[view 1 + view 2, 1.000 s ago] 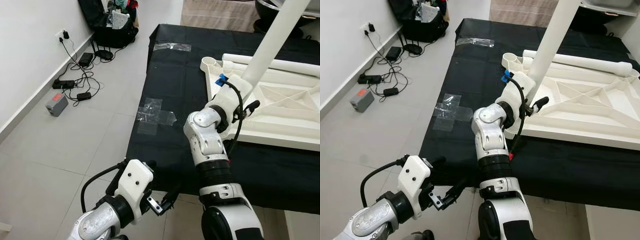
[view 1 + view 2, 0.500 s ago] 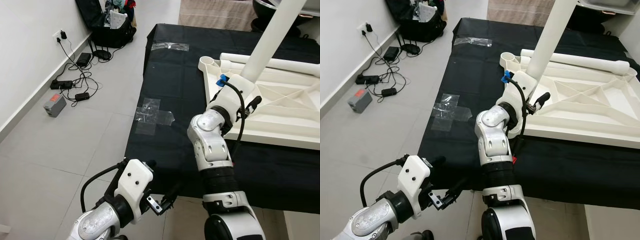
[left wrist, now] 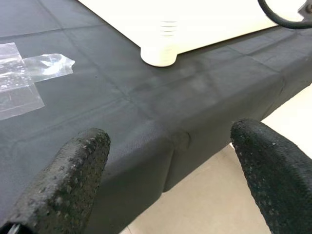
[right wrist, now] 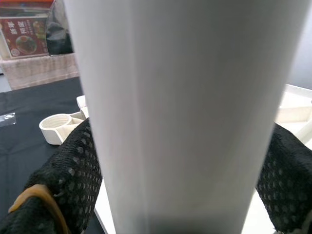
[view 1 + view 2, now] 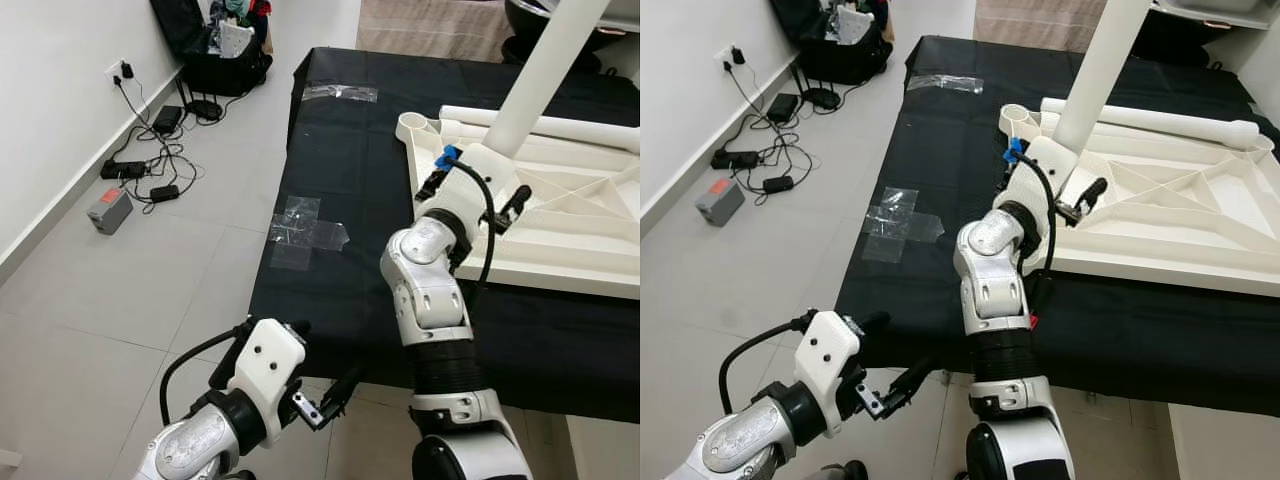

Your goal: Building children table

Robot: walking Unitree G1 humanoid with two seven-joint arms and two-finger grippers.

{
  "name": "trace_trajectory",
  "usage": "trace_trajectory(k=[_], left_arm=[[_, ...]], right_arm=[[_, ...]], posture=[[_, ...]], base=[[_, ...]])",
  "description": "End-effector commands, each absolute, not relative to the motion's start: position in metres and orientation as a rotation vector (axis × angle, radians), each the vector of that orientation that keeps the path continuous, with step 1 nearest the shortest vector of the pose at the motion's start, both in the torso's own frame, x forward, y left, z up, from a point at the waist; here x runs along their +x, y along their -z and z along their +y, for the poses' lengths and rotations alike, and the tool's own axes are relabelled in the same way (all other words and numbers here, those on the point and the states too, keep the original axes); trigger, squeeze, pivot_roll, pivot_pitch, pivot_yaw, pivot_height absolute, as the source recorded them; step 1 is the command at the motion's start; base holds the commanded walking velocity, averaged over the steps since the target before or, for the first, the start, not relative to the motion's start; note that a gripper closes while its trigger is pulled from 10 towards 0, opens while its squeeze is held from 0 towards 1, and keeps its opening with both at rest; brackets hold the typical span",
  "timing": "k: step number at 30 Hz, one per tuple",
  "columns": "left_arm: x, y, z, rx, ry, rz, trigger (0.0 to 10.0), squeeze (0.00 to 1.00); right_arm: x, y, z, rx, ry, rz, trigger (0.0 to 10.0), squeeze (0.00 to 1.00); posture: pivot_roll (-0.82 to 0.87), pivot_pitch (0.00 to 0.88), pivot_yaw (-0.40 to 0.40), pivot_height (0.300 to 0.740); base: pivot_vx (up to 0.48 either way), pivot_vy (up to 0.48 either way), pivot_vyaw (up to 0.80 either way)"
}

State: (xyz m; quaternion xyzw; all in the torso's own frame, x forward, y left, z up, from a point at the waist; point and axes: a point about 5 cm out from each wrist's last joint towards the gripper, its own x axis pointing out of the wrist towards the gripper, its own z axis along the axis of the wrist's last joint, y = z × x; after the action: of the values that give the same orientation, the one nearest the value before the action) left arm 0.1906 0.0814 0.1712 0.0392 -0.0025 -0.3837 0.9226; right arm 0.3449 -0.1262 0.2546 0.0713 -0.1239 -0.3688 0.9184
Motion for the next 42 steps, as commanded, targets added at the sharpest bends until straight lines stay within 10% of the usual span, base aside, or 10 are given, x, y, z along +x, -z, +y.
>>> trace_trajectory(k=[1, 42], left_arm=[[0.190, -0.164, 0.084, 0.090, 0.775, 0.025, 10.0, 0.00], [0.190, -0.158, 0.083, 0.091, 0.776, 0.026, 10.0, 0.00]], right_arm=[[0.337, -0.235, -0.122, 0.153, 0.741, -0.186, 10.0, 0.05], [0.322, -0.214, -0.129, 0.157, 0.401, -0.220, 10.0, 0.00]], posture=[[0.09, 0.219, -0.051, 0.740], [0.09, 0.197, -0.044, 0.740]], base=[[0.000, 0.000, 0.00], [0.000, 0.000, 0.00]])
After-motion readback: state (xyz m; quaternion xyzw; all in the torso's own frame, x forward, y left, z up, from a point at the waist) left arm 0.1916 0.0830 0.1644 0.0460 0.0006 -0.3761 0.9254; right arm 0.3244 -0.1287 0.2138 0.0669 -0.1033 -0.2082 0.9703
